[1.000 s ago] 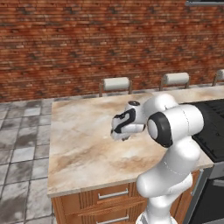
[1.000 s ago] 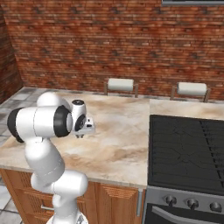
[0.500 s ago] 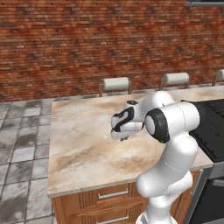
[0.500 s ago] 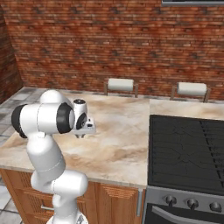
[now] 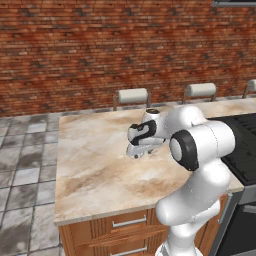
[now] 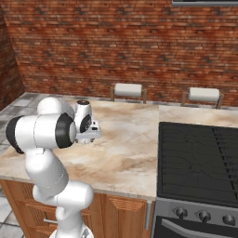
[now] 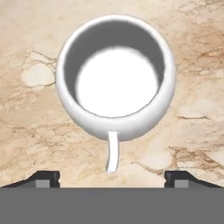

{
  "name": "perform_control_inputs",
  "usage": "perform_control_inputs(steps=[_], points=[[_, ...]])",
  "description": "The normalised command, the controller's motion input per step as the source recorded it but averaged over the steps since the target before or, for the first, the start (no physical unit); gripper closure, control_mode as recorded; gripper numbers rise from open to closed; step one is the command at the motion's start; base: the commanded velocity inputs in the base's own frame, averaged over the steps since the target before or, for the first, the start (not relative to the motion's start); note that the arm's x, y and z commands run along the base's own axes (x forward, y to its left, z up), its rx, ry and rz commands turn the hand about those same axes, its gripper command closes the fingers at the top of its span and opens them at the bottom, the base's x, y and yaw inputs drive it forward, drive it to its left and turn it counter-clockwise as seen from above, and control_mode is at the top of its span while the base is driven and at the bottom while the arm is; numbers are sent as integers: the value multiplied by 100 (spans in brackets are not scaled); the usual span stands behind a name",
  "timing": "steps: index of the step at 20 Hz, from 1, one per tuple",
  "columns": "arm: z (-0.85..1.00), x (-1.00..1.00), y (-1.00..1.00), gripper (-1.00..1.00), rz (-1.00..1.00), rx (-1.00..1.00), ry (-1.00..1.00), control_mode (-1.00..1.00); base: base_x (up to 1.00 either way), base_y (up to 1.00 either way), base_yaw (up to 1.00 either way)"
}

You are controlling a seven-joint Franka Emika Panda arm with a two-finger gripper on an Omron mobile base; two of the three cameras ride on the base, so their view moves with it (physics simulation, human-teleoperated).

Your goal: Clear the mugs and bowl far away from the sink.

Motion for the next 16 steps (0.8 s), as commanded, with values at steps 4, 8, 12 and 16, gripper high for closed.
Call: perform_control_inputs(steps=[4,8,12,16], points=[[80,-6,-1,-100,0,0,2,-100,0,0,0],[100,-2,0,-100,0,0,3,-100,0,0,0],[97,-27,-2,-100,-3,0,6,-100,0,0,0],[73,-57,0,-100,-10,0,9,-100,0,0,0]])
